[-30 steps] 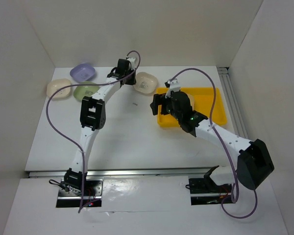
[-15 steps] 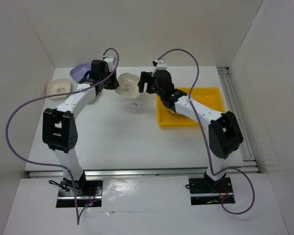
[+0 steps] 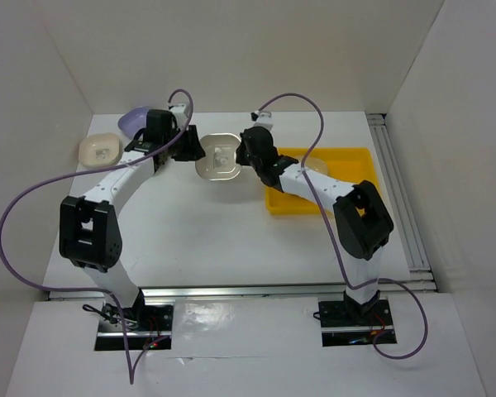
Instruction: Place the plates into the plastic bin on the countertop
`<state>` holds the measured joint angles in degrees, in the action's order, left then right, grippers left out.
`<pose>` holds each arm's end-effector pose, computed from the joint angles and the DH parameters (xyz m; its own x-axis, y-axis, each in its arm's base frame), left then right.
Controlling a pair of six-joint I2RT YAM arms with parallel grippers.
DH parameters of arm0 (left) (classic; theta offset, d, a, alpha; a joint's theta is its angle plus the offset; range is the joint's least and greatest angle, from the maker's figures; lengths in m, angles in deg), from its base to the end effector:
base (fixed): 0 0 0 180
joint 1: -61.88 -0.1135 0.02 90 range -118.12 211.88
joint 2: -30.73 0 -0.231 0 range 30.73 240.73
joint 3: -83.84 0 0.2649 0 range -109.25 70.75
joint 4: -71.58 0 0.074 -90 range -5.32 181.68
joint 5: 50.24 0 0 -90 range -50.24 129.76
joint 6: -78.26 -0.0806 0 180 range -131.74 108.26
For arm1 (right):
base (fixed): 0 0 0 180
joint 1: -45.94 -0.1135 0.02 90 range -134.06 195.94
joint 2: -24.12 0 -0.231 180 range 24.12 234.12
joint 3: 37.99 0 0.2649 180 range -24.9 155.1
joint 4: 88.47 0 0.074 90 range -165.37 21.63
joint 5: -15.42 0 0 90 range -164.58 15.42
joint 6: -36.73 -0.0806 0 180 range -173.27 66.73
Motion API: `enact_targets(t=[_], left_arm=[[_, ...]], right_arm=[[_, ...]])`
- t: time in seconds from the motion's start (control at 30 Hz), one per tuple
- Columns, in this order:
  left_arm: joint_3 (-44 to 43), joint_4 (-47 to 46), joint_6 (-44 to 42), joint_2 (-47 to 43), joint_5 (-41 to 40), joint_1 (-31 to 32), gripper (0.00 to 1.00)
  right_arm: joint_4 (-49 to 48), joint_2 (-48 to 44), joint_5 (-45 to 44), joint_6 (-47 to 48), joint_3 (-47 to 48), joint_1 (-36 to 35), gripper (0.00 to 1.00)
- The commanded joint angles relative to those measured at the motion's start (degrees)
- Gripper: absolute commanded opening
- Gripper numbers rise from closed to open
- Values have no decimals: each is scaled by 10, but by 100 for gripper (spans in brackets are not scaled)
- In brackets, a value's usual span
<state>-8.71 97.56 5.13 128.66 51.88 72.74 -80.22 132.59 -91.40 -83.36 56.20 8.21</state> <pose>0.4349 -0.1007 0.2379 -0.5937 -0.1750 -0.7855 0.1965 0.9150 -0.3524 0.4014 0.2811 0.2093 -0.4499 0.2587 -0.8548 -0.1720 0.9141 0.3672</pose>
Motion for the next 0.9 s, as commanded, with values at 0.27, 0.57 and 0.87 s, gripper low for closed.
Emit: enact_targets(t=[0.27, 0.57, 0.87], left_arm=[[-74, 49, -58, -110, 188, -57, 100], [-85, 125, -130, -87, 53, -140, 100], [-54, 110, -161, -9, 45, -212, 100]], right_arm=[[108, -89, -2, 62, -2, 92, 0], [164, -178, 50, 197, -97, 242, 0], [166, -154, 68, 222, -110, 318, 5]])
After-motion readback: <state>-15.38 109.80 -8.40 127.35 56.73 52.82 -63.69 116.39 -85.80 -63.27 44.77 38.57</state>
